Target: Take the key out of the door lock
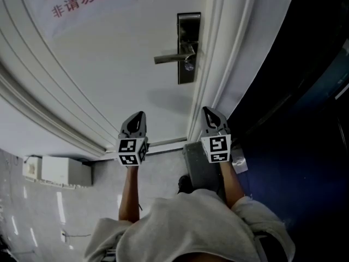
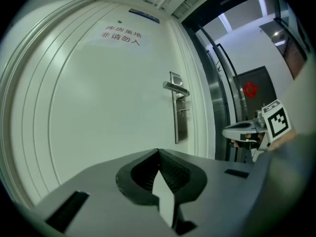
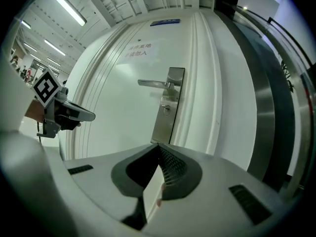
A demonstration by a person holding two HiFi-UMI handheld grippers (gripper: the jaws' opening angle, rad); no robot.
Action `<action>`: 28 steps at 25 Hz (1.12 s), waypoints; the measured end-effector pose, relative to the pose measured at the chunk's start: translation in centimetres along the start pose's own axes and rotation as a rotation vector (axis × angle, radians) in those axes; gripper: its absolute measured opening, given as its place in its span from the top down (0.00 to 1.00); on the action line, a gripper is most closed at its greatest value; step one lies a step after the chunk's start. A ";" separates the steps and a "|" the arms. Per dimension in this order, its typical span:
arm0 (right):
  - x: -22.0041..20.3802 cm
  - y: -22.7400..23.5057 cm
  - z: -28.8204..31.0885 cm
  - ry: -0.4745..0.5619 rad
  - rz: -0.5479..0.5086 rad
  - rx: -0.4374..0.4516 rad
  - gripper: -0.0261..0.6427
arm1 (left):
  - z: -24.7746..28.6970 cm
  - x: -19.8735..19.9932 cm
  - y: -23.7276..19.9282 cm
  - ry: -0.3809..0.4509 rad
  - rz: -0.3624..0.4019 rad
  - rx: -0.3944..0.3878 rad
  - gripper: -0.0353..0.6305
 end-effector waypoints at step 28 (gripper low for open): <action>-0.4 2.0 10.1 0.008 0.006 0.091 0.93 | 8.6 1.4 -2.6 -0.021 0.030 0.027 0.92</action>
Point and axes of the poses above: the fingertips, and each gripper's own axes: z forward along the fingers, y to its right, x out of its top, the point moved 10 cm from there along -z, backward along the fingers, and after that the axes turned 1 degree about -x, right-handed, at the moved point
